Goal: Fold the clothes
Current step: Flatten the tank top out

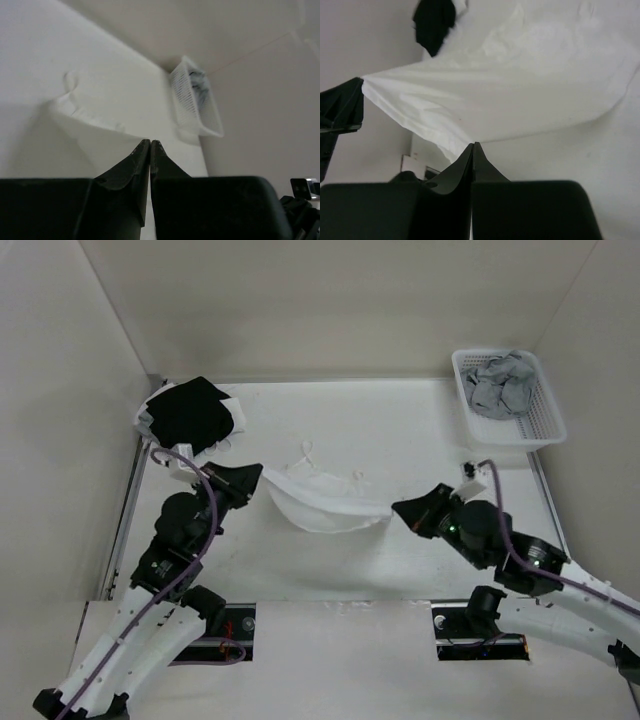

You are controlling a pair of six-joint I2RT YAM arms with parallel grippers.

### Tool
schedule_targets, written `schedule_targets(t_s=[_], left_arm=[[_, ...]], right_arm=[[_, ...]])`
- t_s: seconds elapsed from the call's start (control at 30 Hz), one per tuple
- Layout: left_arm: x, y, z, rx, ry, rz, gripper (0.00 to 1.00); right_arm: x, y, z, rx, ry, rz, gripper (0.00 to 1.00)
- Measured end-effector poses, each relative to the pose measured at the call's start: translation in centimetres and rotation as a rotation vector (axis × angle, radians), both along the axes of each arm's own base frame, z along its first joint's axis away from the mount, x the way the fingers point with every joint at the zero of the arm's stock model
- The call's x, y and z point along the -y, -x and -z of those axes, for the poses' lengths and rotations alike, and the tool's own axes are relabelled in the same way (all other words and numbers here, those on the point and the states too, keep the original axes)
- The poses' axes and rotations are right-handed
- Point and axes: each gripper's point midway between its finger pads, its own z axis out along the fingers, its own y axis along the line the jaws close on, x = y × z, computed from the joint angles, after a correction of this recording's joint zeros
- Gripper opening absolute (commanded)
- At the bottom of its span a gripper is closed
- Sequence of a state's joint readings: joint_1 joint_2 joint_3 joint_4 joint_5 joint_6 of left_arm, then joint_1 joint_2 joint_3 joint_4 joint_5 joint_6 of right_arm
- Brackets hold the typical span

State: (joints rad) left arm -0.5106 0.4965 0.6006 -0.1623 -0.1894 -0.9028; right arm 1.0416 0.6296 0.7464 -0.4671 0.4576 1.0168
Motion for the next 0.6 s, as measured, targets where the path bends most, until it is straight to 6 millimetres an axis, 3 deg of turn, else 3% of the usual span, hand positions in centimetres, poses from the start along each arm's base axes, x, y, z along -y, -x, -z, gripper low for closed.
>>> schedule_targets(t_s=[0.17,0.27,0.33,0.43,0.53,0.6], left_arm=[[-1.1,1.9,-11.2,0.211,0.06,0.003,0.02],[-2.1,3.1,-14.4,0.288,0.069,-0.011,0.02],[-2.6,3.1,-14.7,0.299,0.056,-0.03,0.02],[-2.8,2.1,-13.8,0.269,0.024,-0.056,0.02],[-2.8,-0.2,-12.2,0.219,-0.009,-0.093,0.02],[-3.1,-2.4,-10.9,0.176,-0.033,-0.134,0.02]], right_arm=[[2.2,-0.4,-10.5,0.195,-0.086,0.03,0.0],[3.7,-0.3,-14.6,0.28,-0.114,0.053,0.0],[4.1,-0.3,-15.6,0.309,-0.108,0.061,0.0],[4.2,-1.6,-15.6,0.33,-0.051,0.091,0.0],[3.7,-5.2,-15.0,0.319,0.03,0.138,0.0],[3.3,-8.6,-14.5,0.299,0.068,0.159,0.0]])
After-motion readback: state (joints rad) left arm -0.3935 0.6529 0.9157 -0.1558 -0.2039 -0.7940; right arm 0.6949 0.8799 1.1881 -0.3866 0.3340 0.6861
